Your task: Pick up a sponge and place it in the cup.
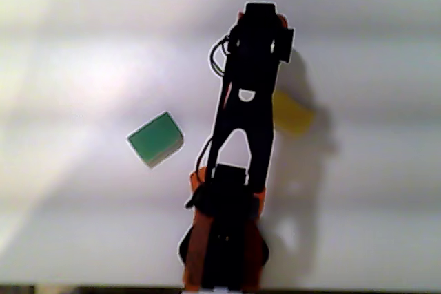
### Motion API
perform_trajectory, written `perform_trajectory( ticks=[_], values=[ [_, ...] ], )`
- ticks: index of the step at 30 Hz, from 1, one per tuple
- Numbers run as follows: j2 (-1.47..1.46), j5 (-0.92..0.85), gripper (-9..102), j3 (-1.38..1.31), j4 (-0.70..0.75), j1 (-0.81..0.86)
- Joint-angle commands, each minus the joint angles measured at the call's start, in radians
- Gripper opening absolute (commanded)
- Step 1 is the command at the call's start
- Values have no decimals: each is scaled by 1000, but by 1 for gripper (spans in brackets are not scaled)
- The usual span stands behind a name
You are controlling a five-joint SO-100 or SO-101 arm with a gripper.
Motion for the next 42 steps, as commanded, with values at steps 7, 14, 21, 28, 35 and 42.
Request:
perform_trajectory(
  ticks=[7, 14, 21, 28, 35, 42],
  values=[
    [-25, -15, 0, -97, -20, -12],
    [-29, 66, 16, -97, -18, -34],
    [-23, 80, 31, -92, -43, -43],
    [-11, 49, 42, -103, -52, -43],
    [103, 106, 12, -40, 34, -48],
    [422, 262, 0, 288, -23, -86]
  ],
)
